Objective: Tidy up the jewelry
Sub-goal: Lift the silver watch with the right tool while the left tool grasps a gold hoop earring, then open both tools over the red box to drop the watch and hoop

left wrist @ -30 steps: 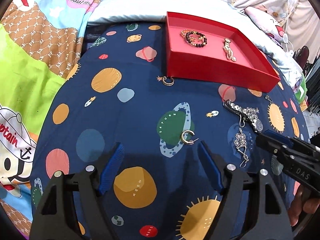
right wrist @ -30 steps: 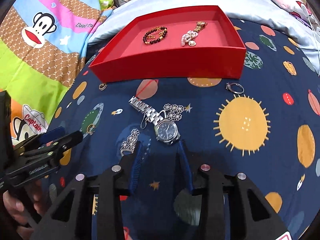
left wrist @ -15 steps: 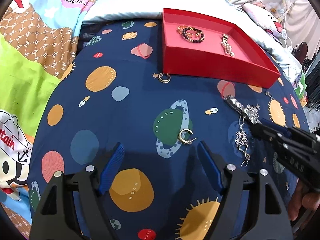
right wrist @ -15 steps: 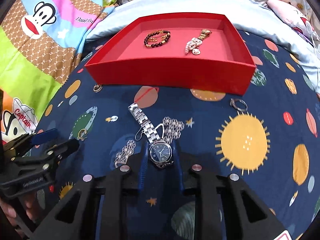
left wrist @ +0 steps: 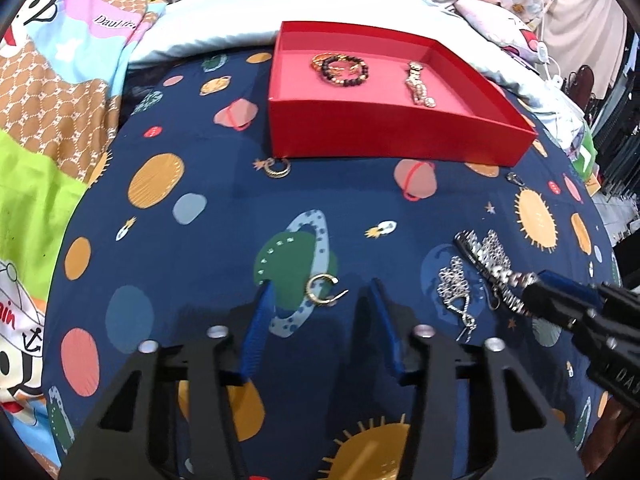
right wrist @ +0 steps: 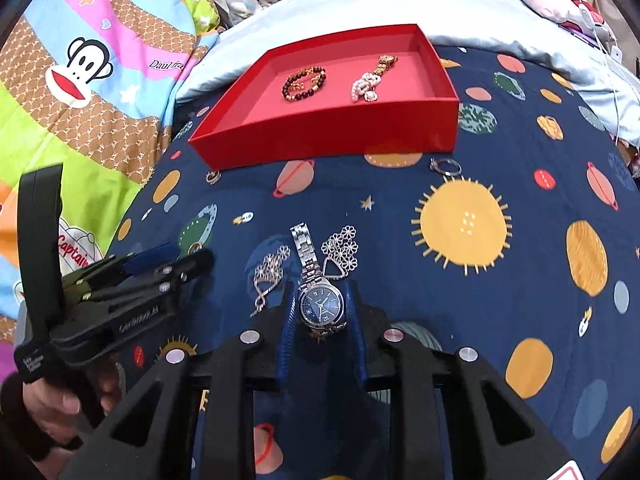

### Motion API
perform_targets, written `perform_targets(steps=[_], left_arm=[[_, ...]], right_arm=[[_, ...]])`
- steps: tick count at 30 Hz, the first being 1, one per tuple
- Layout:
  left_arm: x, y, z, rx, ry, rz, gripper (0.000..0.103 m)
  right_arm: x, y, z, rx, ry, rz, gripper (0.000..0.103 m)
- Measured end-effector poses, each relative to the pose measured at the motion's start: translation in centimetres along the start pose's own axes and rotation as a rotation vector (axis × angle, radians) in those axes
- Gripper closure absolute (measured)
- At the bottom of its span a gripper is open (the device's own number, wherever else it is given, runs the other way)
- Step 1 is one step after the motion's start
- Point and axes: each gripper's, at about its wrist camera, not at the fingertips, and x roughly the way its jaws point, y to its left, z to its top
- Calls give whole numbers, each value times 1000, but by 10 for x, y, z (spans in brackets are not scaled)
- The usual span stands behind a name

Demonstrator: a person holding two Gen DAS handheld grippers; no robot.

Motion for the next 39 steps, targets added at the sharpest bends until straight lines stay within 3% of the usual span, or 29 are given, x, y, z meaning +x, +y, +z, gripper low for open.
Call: perform_targets(steps=[4, 15, 27, 32, 37, 39], left_arm=[[-1, -4, 0, 6, 9, -51, 83], [-18, -7, -1, -13, -4, -101, 83], [-56, -4, 15, -22, -62, -122, 83], [-66, -4, 40, -7, -91, -139, 83], [-63, -10, 92, 26, -136, -158, 83], [-56, -15, 119, 42, -165, -130, 83]], right_arm=[[-2, 1, -1, 7, -7, 8, 80], [-31, 9, 16, 11, -78, 45, 80], [-91, 20, 54, -12, -222, 105, 80], [-105, 22, 91, -60, -280, 88, 80], [-89, 18, 144, -98, -304, 27, 80], [-73, 12, 168, -92, -299, 9, 80]])
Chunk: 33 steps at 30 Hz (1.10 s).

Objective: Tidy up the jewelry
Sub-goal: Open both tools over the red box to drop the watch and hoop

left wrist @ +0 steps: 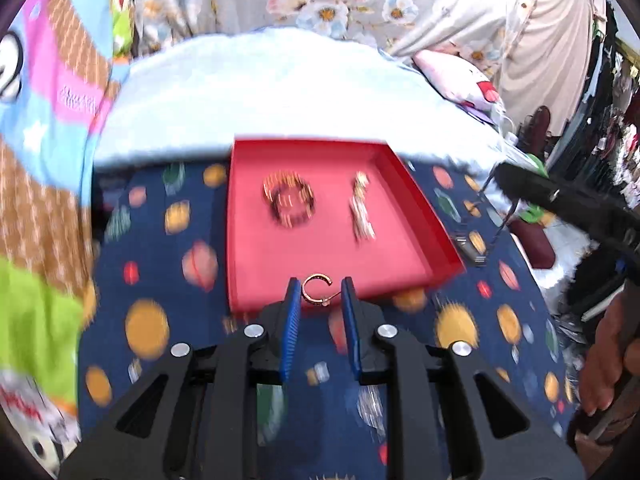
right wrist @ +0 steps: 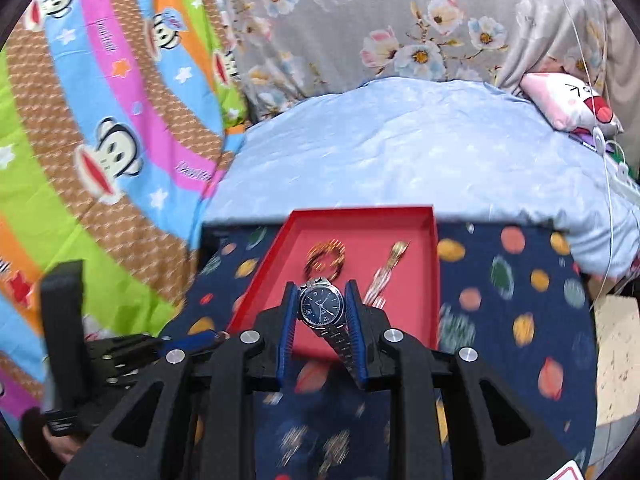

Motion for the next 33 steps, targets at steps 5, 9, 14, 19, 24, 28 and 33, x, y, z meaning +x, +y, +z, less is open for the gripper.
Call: perform_targets(steps=[5, 9, 14, 19, 24, 28, 33], left_arm=[[41, 0, 45, 8, -10, 22, 83], [82, 2, 60, -2, 29, 22, 83], [120, 0, 59, 1, 66, 51, 81], [126, -2, 54, 10, 39, 133, 25], [89, 10, 50, -21, 2, 131, 22], [49, 25, 29, -24, -6, 173, 20], [5, 49, -19, -44, 11, 232, 20]], right_arm=[[53, -19, 22, 9, 35, -55, 80], [88, -35, 20, 32, 75, -85, 80], [114, -51, 5, 75, 118, -78, 80], [99, -51, 1, 63, 70, -109, 66], [52, -44, -14, 46, 24, -127, 62], [8, -35, -52, 54, 31, -113, 60], [-22, -25, -104, 86, 78, -104, 60]])
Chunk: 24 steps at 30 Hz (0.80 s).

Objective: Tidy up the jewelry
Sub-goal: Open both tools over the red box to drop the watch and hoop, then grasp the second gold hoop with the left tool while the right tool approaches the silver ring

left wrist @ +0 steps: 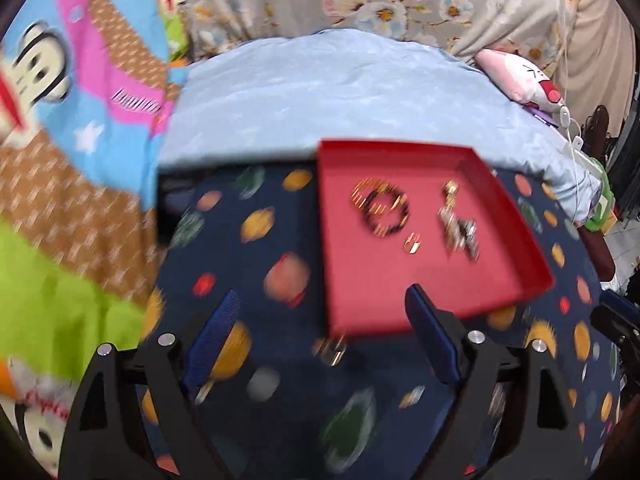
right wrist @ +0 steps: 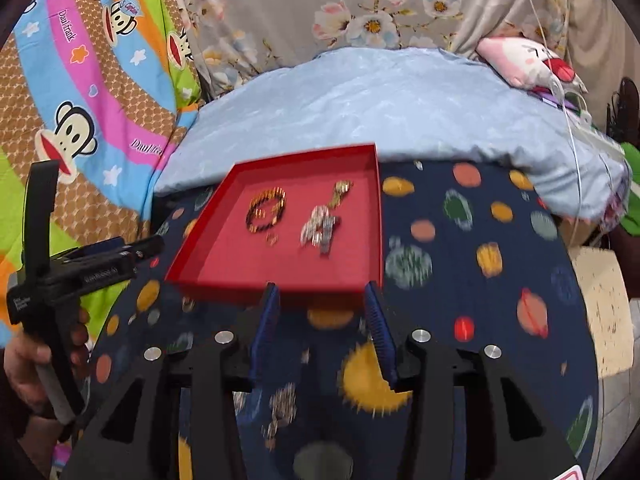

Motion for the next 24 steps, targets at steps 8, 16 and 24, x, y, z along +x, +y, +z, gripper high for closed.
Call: perform_targets(steps=[8, 16, 24], left_arm=[[-16, 26, -81, -30, 86, 41, 20], [9, 5, -88, -6, 91, 62, 20], [60, -15, -54, -7, 92, 46, 33]], right_arm=[[-1, 0, -66, 21, 92, -41, 60], [8, -8, -79, 66, 122, -37, 60], [15, -16, -68, 84, 117, -44, 60]])
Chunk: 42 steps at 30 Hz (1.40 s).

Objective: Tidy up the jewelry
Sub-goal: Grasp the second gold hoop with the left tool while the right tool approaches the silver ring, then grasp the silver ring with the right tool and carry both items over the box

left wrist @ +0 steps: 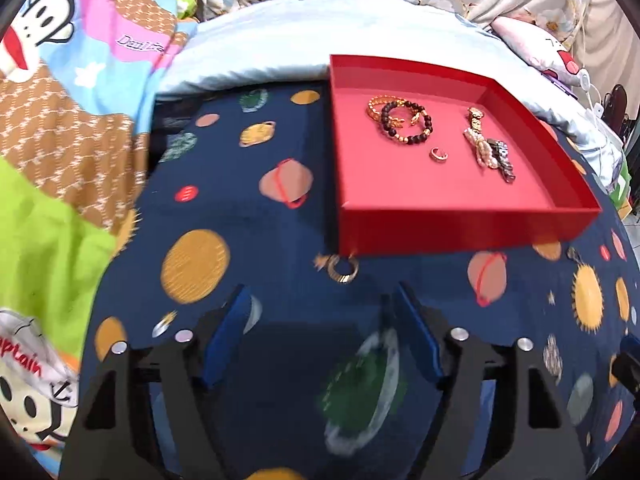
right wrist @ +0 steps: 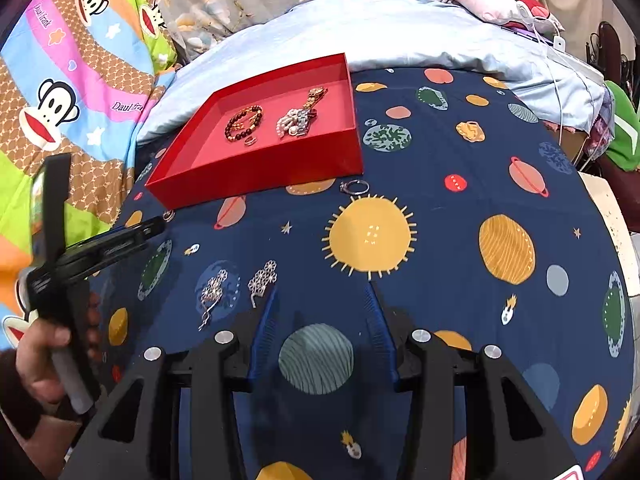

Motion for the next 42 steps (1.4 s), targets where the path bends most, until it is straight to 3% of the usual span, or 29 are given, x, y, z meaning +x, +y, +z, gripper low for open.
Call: perform_targets(steps=[7, 13, 22, 38, 40, 42], left_arm=[[17, -8, 6, 1, 9, 1, 57], [14, -15, 7, 19, 4, -31, 86], [1, 0, -2, -57, 27, -153, 87], [-31, -1, -21, -48, 17, -186, 87], [-32, -2, -22, -46, 18, -183, 87], [-32, -3, -22, -44, 19, -184, 87]], right_arm=[[12, -13, 11, 15, 3, -25, 60], [22, -21, 25, 13, -11, -42, 60], [38, -18, 49, 8, -30, -43, 60], [82, -15, 68, -16, -3, -80, 59], [83, -13, 68, -30, -6, -93, 62], [83, -11, 67, -43, -5, -101, 79]])
